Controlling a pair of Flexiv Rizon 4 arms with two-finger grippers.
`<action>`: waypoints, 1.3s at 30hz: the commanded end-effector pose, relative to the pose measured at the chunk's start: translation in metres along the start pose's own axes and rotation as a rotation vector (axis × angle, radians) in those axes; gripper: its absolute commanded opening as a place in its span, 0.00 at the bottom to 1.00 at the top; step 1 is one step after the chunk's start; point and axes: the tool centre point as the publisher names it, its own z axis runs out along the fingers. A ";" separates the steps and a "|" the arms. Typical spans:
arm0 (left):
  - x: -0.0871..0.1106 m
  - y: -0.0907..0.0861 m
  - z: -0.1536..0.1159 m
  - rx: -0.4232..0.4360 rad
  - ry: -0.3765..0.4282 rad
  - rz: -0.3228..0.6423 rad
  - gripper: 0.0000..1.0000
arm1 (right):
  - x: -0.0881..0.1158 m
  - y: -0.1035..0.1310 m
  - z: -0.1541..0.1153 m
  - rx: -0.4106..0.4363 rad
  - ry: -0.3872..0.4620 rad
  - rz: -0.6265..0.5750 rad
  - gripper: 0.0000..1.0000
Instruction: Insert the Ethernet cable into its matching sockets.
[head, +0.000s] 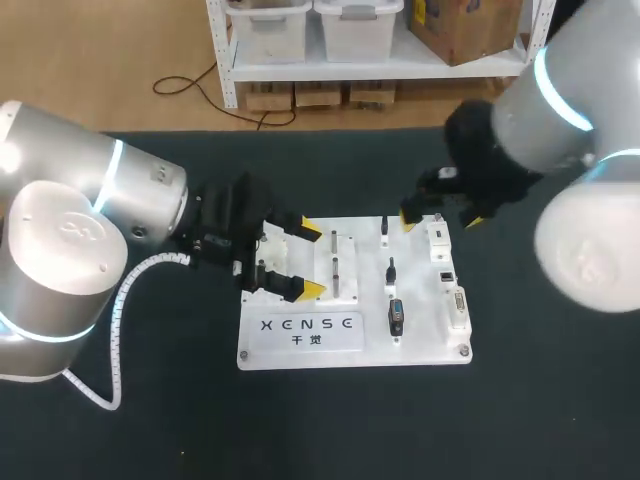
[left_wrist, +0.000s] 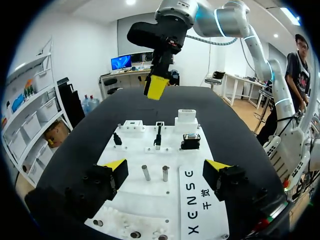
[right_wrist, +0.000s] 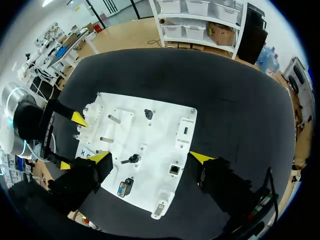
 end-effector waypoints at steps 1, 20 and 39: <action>0.001 0.000 0.000 -0.001 -0.005 0.002 1.00 | 0.001 0.013 0.023 0.197 -0.003 -0.006 1.00; 0.001 0.000 0.000 -0.001 -0.005 0.002 1.00 | 0.016 0.031 0.064 0.244 0.113 0.056 1.00; 0.001 0.000 0.000 -0.001 -0.005 0.002 1.00 | 0.027 0.032 0.072 0.253 0.161 0.067 0.43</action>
